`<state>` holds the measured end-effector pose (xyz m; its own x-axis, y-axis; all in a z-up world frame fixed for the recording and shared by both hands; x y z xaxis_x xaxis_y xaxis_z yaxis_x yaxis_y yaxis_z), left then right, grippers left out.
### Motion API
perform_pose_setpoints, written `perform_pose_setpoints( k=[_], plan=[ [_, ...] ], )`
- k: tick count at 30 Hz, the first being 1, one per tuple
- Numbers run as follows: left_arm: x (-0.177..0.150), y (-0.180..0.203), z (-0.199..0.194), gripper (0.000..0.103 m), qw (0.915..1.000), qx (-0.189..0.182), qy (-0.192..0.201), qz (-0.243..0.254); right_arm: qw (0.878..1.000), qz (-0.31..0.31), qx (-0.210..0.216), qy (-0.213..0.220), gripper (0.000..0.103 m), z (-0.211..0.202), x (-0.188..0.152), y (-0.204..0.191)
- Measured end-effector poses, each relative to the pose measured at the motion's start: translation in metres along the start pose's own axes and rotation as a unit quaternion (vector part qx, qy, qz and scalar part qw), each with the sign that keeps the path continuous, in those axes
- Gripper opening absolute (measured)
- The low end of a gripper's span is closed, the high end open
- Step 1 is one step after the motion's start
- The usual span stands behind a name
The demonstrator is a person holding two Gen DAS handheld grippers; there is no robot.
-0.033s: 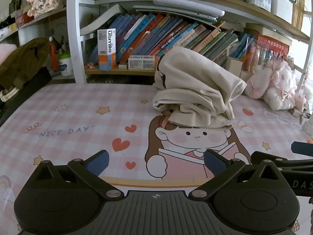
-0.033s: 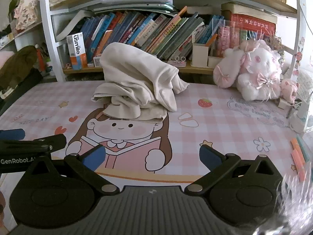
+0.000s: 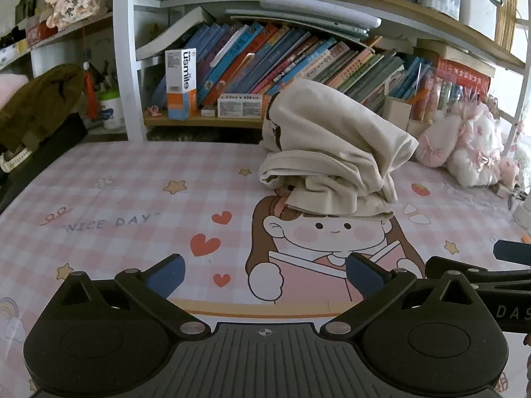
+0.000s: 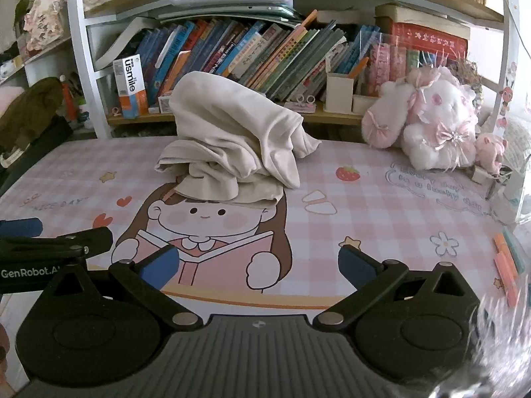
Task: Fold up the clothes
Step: 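Approach the crumpled cream T-shirt pile with both grippers open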
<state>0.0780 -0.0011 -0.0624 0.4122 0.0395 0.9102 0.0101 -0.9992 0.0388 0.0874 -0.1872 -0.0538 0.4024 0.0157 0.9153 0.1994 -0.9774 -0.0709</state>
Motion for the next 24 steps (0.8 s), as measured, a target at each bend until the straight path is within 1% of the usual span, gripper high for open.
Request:
perform_pose_setpoints(
  k=[4,24],
  plan=[
    [-0.0013,-0.0014,-0.0006,0.103,1.0000,-0.003,0.003,-0.005,1.000,0.001,0.003,0.005,0.103,0.0009,0.0019,-0.0021],
    [-0.0023,-0.0030,-0.0021,0.103,1.0000,0.000,-0.002,-0.006,1.000,0.003,-0.001,-0.002,0.103,-0.0009,-0.0022,-0.0022]
  ],
)
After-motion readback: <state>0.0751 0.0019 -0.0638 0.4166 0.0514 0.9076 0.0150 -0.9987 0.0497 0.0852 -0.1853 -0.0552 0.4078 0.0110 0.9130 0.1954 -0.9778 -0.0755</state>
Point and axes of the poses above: each gripper's, at about its wrist camera, not at the fingertips, and z roughly the way its jaws point, y to its right, x to its top, the point moved 10 cm from there along z, roughly the way its jaws point, and after that the axes turned 14 degrees about y, right-handed, at the moved point
